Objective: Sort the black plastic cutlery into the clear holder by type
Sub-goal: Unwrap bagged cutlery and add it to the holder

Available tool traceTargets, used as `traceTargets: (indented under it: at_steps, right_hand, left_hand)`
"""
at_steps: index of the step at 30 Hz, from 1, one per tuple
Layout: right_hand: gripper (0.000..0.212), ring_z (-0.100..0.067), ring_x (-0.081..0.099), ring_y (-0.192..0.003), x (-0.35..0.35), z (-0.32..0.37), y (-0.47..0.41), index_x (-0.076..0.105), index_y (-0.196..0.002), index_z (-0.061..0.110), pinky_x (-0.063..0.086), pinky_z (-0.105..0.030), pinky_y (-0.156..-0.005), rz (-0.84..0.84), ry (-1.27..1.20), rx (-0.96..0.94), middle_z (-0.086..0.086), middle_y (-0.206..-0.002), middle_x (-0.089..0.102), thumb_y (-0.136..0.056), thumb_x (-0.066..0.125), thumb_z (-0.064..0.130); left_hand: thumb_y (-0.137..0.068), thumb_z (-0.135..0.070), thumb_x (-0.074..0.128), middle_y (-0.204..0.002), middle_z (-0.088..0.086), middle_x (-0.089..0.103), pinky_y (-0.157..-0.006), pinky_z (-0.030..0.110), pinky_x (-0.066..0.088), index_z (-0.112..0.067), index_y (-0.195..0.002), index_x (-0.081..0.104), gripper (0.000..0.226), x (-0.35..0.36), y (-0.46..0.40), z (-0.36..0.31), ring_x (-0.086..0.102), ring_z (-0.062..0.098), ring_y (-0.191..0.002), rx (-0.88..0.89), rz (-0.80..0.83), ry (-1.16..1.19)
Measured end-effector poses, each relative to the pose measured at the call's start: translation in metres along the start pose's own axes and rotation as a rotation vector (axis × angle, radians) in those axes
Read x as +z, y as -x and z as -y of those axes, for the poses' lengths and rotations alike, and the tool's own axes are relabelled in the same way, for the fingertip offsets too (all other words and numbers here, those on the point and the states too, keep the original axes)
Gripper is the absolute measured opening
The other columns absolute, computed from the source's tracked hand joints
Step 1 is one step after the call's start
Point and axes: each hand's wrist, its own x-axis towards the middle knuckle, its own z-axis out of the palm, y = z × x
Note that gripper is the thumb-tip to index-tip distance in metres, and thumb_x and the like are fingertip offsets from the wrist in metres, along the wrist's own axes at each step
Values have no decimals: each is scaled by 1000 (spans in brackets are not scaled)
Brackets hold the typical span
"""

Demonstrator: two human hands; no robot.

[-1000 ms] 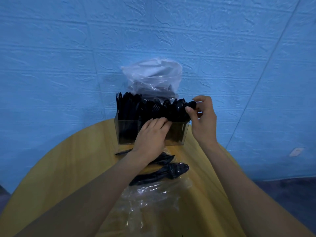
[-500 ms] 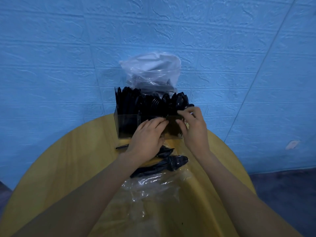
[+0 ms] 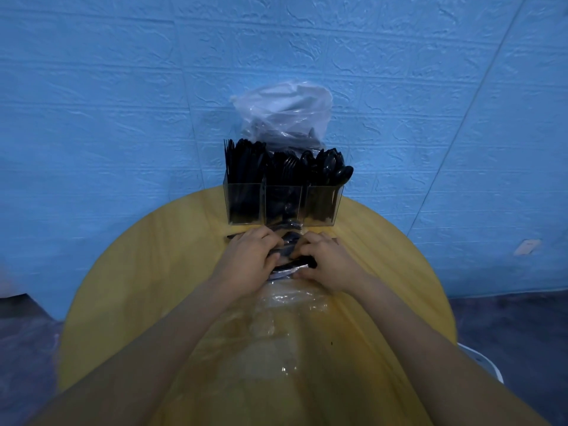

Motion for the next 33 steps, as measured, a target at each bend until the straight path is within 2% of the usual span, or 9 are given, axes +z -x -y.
traceTargets:
  at_steps: [8, 13, 17, 19, 22, 24, 27, 31, 33]
  right_hand:
    - [24, -18, 49, -112, -4, 9, 6, 69, -110, 23, 28, -32, -91, -167, 8, 44, 5, -114, 61, -94, 53, 32]
    - [21, -23, 55, -96, -16, 13, 7, 72, -101, 16, 26, -29, -79, -375, -27, -61, 0, -102, 66, -94, 54, 26]
    - [30, -22, 59, -77, -19, 22, 9, 68, -91, 10, 42, -33, -66, -414, -128, -152, 3, -82, 60, -96, 44, 28]
    - [28, -18, 54, -72, -18, 26, 9, 65, -90, 9, 38, -30, -61, -414, -149, -140, 8, -79, 52, -99, 44, 26]
    - [27, -13, 52, -74, -14, 29, 5, 64, -93, 12, 39, -31, -65, -390, -173, -95, 8, -82, 57, -97, 48, 33]
    - [27, -12, 55, -81, -11, 25, 1, 65, -97, 17, 42, -32, -74, -420, -171, -57, 7, -90, 64, -91, 56, 42]
    - [23, -13, 56, -87, -6, 17, -2, 67, -97, 21, 41, -39, -89, -477, -210, 39, 10, -93, 67, -84, 66, 40]
    - [13, -16, 57, -81, -1, 8, -3, 65, -85, 28, 46, -52, -82, -515, -351, 30, 19, -81, 61, -85, 60, 40]
    - [13, -16, 56, -81, 4, 5, -4, 66, -85, 26, 45, -54, -80, -520, -359, 29, 19, -81, 60, -87, 60, 38]
  left_hand:
    - [-93, -32, 55, -122, -4, 53, -97, 30, 40, -16, -123, 59, 34, -9, 36, 7, 50, 13, -112, -99, -44, 164]
    - [-89, -27, 62, -114, -12, 49, -90, 21, 40, -18, -120, 59, 32, -13, 37, 8, 49, 7, -106, -120, -228, 331]
    - [-89, -19, 63, -103, -11, 54, -78, 6, 38, -24, -106, 61, 18, -18, 30, 6, 52, -1, -91, -170, -326, 480]
    - [-89, -14, 62, -89, -11, 58, -69, 8, 41, -32, -92, 59, 18, -17, 29, 5, 53, -1, -78, -213, -362, 617]
    - [-88, -11, 63, -76, -10, 61, -63, 14, 43, -36, -84, 58, 26, -14, 26, 7, 53, 5, -69, -262, -406, 739]
    - [-87, -11, 64, -74, -9, 61, -62, 12, 42, -34, -83, 60, 24, -12, 24, 9, 54, 1, -67, -294, -443, 800]
    - [-84, -8, 67, -77, -4, 62, -65, 14, 45, -28, -85, 60, 22, -6, 20, 14, 56, 3, -69, -335, -487, 903]
    - [-89, -2, 58, -79, -1, 64, -69, 16, 49, -18, -88, 58, 16, 3, 18, 22, 62, 3, -70, -373, -572, 1080]
    - [-93, 0, 51, -80, 0, 64, -68, 14, 49, -14, -90, 58, 16, 6, 17, 28, 61, 0, -69, -365, -599, 1054]
